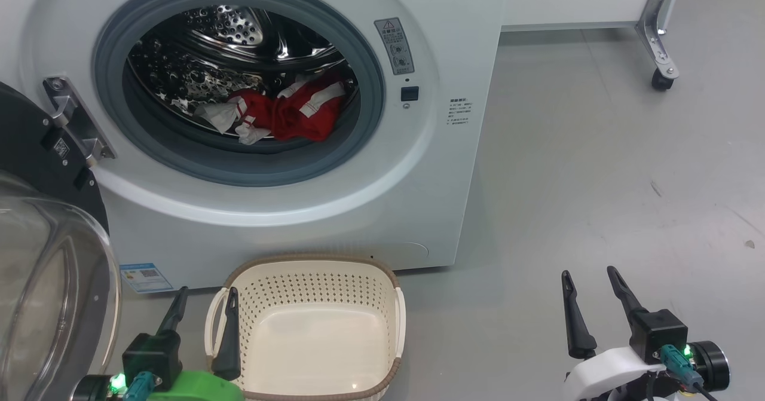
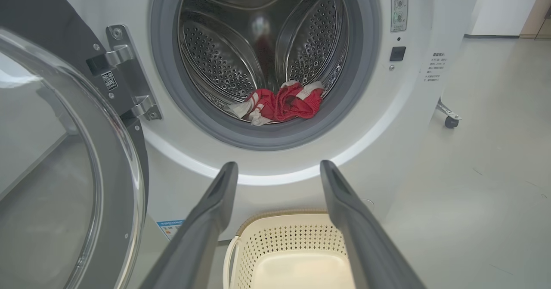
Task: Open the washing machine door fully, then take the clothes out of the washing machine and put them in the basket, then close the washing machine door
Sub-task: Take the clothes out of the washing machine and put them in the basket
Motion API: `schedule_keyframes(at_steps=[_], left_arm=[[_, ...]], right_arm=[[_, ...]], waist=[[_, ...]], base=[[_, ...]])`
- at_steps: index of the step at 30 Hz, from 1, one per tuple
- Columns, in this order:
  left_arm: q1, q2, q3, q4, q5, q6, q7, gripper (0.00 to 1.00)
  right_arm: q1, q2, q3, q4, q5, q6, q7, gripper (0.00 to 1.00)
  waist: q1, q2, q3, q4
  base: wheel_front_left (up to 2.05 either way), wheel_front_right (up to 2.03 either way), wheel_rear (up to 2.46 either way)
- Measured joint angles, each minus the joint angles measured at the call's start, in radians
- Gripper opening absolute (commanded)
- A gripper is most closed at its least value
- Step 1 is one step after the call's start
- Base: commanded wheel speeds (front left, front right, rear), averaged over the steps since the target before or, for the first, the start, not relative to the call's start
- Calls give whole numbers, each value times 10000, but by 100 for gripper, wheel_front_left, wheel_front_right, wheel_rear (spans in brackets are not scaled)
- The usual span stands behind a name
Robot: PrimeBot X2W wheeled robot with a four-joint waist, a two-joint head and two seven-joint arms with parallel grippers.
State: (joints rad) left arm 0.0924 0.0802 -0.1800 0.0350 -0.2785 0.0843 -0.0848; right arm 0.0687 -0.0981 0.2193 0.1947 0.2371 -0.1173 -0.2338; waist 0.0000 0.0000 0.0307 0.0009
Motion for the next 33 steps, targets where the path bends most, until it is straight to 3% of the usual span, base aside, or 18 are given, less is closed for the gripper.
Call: schedule_keyframes(at_steps=[33], left_arm=[[-1, -35, -2, 25, 48, 90, 15, 100]], right_arm=[[-3, -54, -8, -48, -2, 0, 84, 100]], waist=[[0, 0, 135, 36]], base=[[9, -9, 0]])
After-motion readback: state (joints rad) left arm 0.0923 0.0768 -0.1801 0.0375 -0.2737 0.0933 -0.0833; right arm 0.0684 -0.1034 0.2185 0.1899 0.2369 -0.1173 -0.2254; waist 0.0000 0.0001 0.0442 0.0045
